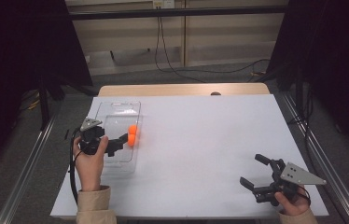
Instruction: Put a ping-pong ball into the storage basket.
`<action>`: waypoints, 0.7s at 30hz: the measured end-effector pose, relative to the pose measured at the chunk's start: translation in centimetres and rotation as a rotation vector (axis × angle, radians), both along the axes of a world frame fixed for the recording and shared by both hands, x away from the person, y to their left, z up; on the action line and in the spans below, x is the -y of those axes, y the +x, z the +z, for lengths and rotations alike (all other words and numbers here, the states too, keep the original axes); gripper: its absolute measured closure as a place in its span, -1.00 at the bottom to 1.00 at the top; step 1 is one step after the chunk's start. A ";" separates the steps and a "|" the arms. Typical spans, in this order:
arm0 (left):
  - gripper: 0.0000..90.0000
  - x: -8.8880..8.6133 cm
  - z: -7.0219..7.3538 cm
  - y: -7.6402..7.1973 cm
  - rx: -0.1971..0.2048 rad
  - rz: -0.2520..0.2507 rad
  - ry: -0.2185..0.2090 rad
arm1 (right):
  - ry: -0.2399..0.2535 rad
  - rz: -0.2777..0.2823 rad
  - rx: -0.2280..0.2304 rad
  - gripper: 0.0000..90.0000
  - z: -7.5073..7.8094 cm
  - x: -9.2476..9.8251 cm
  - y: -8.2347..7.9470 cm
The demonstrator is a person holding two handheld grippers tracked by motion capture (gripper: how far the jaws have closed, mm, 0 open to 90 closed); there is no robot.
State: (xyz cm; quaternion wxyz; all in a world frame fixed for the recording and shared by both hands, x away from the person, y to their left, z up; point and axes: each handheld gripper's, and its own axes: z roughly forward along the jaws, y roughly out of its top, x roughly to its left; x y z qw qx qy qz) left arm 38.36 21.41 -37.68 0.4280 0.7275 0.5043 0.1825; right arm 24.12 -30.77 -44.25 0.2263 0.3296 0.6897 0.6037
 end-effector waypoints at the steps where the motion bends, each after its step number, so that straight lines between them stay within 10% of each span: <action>1: -0.90 0.0 0.0 -0.1 0.000 -0.006 0.001 | 0.000 0.000 0.000 -0.96 0.0 0.0 0.0; 21: -0.90 0.2 -0.8 -0.9 0.074 -0.064 -0.073 | 0.002 0.000 0.003 -0.96 0.1 0.0 0.0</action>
